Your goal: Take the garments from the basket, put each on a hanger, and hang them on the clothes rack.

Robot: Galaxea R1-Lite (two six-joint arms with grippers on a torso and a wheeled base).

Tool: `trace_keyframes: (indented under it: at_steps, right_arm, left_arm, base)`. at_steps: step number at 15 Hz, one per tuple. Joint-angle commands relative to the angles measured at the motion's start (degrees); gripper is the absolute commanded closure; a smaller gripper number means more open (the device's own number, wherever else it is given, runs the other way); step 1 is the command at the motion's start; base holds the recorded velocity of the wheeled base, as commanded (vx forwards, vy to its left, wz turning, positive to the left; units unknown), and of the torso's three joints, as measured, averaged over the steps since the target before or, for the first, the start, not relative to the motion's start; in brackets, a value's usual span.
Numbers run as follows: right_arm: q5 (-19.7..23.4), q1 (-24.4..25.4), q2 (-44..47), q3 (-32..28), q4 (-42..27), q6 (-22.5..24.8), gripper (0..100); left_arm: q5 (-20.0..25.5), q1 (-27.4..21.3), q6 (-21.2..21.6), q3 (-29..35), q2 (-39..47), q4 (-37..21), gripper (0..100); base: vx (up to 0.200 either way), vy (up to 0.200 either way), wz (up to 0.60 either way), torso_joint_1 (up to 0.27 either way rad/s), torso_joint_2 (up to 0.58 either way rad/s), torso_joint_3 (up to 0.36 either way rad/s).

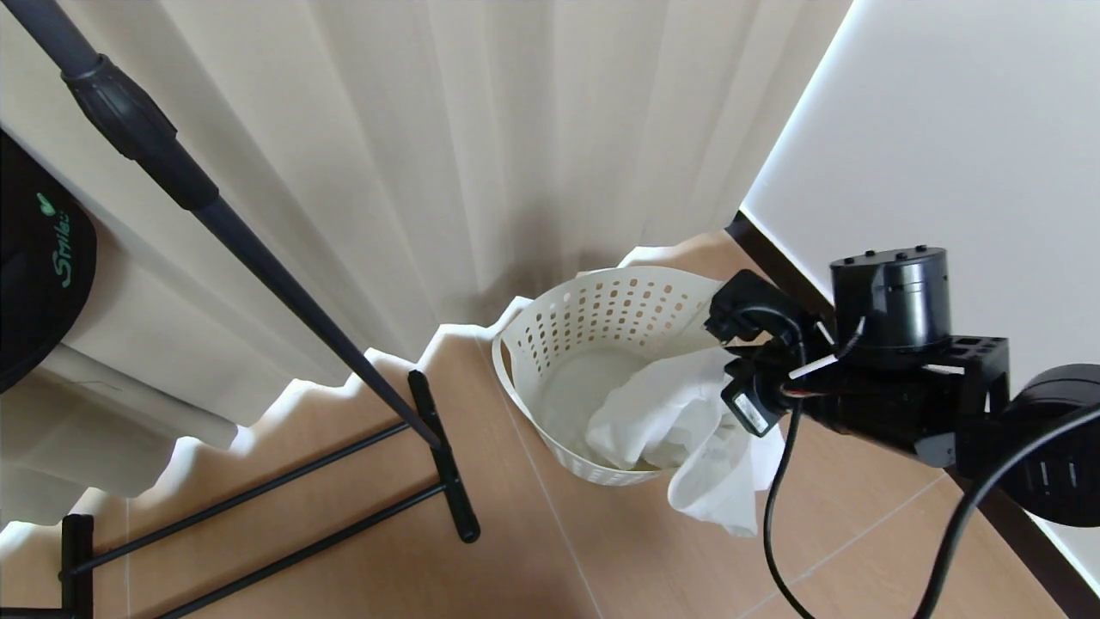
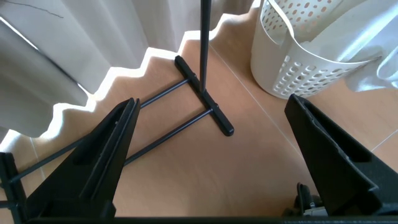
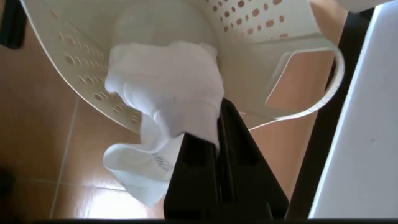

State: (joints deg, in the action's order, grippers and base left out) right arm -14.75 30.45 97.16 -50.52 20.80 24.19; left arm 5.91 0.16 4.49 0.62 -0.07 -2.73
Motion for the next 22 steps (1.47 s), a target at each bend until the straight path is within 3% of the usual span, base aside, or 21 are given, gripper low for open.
trace_keyframes:
  at_steps: [1, 6, 12, 22]
  right_arm:
    - [-0.10, 0.75, -14.45, 1.56, 0.30, -0.81, 100]
    - [-0.19, 3.65, -21.13, 12.55, 5.83, -5.20, 100]
    - [-0.19, 3.21, -20.08, 12.11, 6.89, -5.29, 100]
    - [-0.19, 3.03, -20.08, 13.08, 9.17, -5.29, 100]
  left_arm:
    - [-0.02, 0.02, 0.00, -0.01, 0.07, 0.01, 0]
    - [-0.20, 0.02, -0.36, -0.01, 0.07, 0.01, 0]
    - [-0.11, 0.02, -0.27, -0.01, 0.07, 0.01, 0]
    - [-0.11, 0.02, -0.27, -0.01, 0.07, 0.01, 0]
  base:
    - [0.000, 0.000, 0.00, 0.000, 0.00, 0.000]
    - [0.000, 0.000, 0.00, 0.000, 0.00, 0.000]
    - [0.000, 0.000, 0.00, 0.001, 0.00, 0.017]
    - [0.000, 0.000, 0.00, 0.002, 0.00, 0.189]
